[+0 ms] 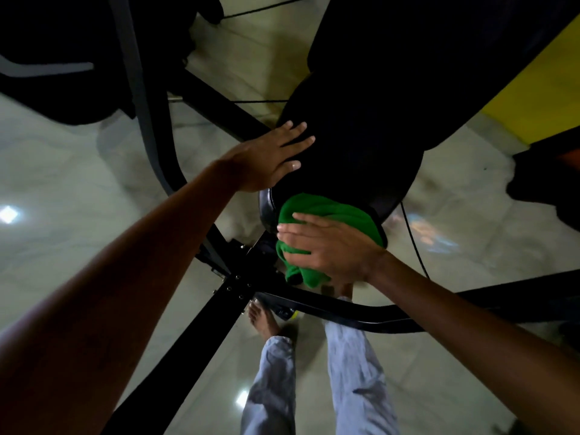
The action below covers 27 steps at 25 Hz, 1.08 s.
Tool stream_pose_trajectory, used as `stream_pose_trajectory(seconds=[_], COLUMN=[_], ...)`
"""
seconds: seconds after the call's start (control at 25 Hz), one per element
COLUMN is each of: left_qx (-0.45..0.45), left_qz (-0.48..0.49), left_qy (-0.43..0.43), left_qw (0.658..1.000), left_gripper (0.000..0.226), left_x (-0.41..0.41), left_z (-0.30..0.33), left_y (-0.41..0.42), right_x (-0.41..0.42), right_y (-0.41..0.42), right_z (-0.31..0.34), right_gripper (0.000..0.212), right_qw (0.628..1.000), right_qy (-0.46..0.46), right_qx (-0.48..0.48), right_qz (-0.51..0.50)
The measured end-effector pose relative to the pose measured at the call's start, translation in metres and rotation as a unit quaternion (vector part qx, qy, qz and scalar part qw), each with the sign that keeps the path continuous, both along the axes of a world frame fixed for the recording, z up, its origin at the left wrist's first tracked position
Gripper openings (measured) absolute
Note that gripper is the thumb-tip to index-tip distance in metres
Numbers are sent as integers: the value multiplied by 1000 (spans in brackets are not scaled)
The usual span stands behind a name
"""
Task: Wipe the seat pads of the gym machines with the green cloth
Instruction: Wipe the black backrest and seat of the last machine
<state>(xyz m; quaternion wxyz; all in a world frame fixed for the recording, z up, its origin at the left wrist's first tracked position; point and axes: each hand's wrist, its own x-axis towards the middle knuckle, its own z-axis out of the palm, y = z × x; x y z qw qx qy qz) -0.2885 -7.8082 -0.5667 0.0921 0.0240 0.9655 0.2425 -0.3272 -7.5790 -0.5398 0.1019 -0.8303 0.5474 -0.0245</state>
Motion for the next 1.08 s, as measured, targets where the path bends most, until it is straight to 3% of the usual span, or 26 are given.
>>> stream_pose_trajectory(seconds=[0.4,0.48,0.64,0.72,0.76,0.8,0.84,0.88,0.92,0.96,1.0,1.08], left_qx=[44,48,23,21,15,2,-13,-24,-33,-40,-48,-54], left_qz=[24,31,3,22,29,34,41,47,52,55,56,56], left_qy=[-27,-29,-29,-4,13,27,39,50,58,60,61,65], left_qw=[998,998,999,1000,999,999,998,997,996,996,995,995], left_gripper=[65,66,60,57,57,58,60,62,61,60,59,57], left_x=[21,20,13,13,13,14,14,14,13,12,12,10], left_z=[6,12,19,15,11,8,5,3,1,1,1,-1], left_y=[9,16,40,47,50,52,55,58,60,62,63,64], right_x=[-18,-18,-17,-22,-22,-20,-15,-7,4,14,19,10], right_y=[35,38,55,70,75,76,70,56,40,24,12,-3], right_z=[6,10,18,20,23,23,22,21,16,11,4,-8], right_gripper=[30,41,34,26,24,24,25,25,25,25,26,24], right_qw=[1000,999,996,976,934,841,681,480,308,195,157,159], right_qy=[-23,-40,-65,-75,-100,-149,-227,-318,-407,-457,-466,-425], right_qx=[-7,6,22,-37,-90,-146,-202,-245,-263,-263,-258,-258], right_qz=[15,-5,-63,-199,-332,-499,-666,-780,-819,-827,-831,-853])
